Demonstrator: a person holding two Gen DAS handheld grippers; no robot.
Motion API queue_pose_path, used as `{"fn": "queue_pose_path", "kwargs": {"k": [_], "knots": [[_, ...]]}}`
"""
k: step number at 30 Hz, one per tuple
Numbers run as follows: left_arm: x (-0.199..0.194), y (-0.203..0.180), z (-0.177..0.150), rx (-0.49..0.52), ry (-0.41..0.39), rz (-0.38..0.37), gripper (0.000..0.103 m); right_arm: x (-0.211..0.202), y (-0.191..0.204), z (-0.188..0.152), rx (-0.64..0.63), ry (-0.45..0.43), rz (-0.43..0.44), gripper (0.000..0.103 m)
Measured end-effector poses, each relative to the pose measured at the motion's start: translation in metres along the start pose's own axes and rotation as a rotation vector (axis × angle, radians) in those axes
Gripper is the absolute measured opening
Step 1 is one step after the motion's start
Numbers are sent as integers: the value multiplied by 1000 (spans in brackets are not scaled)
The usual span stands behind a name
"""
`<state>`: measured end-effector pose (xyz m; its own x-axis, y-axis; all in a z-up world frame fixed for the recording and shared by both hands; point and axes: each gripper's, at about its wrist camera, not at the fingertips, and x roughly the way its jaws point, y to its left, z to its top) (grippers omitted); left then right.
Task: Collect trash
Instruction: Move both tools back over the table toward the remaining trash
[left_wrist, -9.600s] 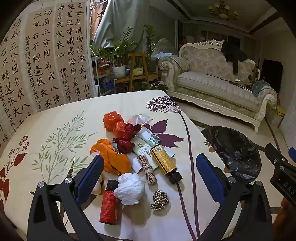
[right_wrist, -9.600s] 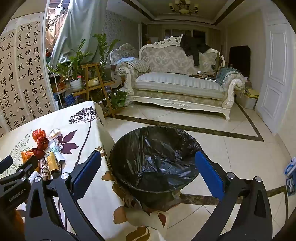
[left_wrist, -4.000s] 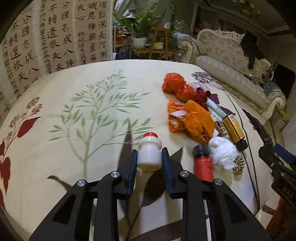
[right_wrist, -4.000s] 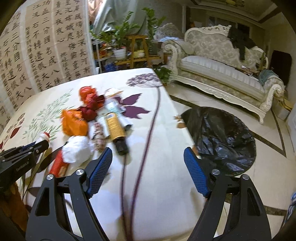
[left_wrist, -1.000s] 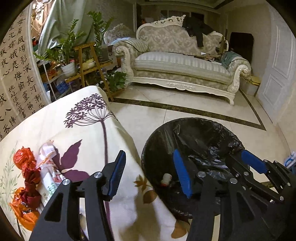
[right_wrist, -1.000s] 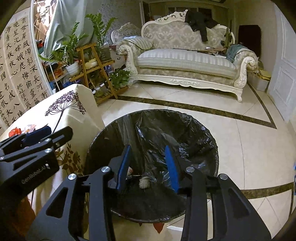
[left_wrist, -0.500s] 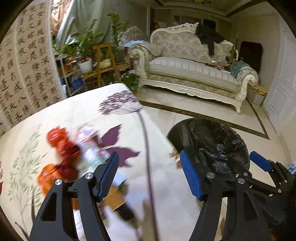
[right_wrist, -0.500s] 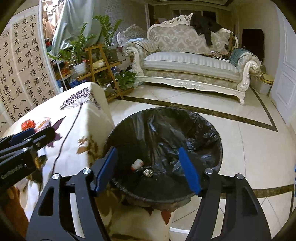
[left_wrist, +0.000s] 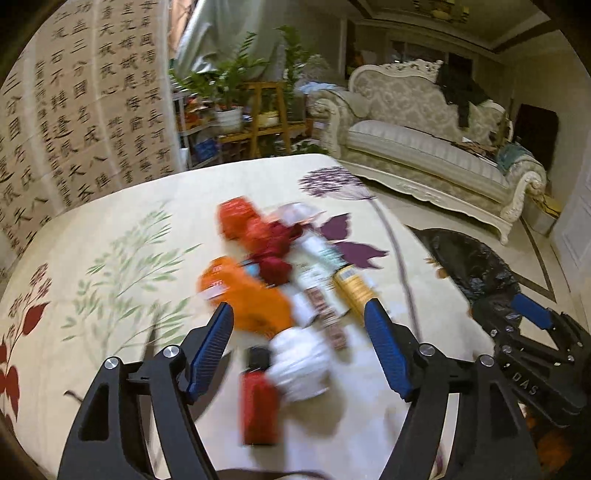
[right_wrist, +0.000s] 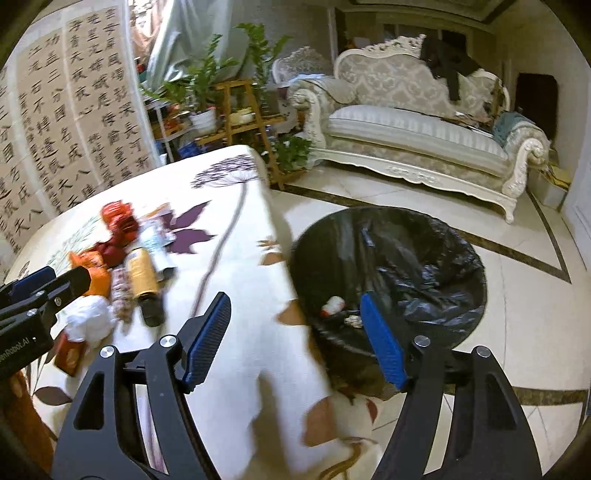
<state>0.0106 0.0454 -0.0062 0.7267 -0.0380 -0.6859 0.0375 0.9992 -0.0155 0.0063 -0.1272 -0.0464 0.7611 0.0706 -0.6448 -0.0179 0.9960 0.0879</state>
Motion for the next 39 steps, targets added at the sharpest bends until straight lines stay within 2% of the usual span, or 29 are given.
{"fn": "queue_pose_path", "kwargs": {"k": [12,21,27,29,39], "knots": [[-5,80,-30,-114,26,135,72,-4,71,2,-113,-2,116,71],[-4,120,-44,-174,47,201,72,1,110,-1,-181,17,181,71],[-3,131,-46,-198,52,205,72,6,129,-4,-219,40,219,68],[-2,131,-46,-200,53,200,72,7,136,-5,-231,47,230,63],[1,127,-47,-206,61,180,72,8,150,-13,-265,75,273,62]]}}
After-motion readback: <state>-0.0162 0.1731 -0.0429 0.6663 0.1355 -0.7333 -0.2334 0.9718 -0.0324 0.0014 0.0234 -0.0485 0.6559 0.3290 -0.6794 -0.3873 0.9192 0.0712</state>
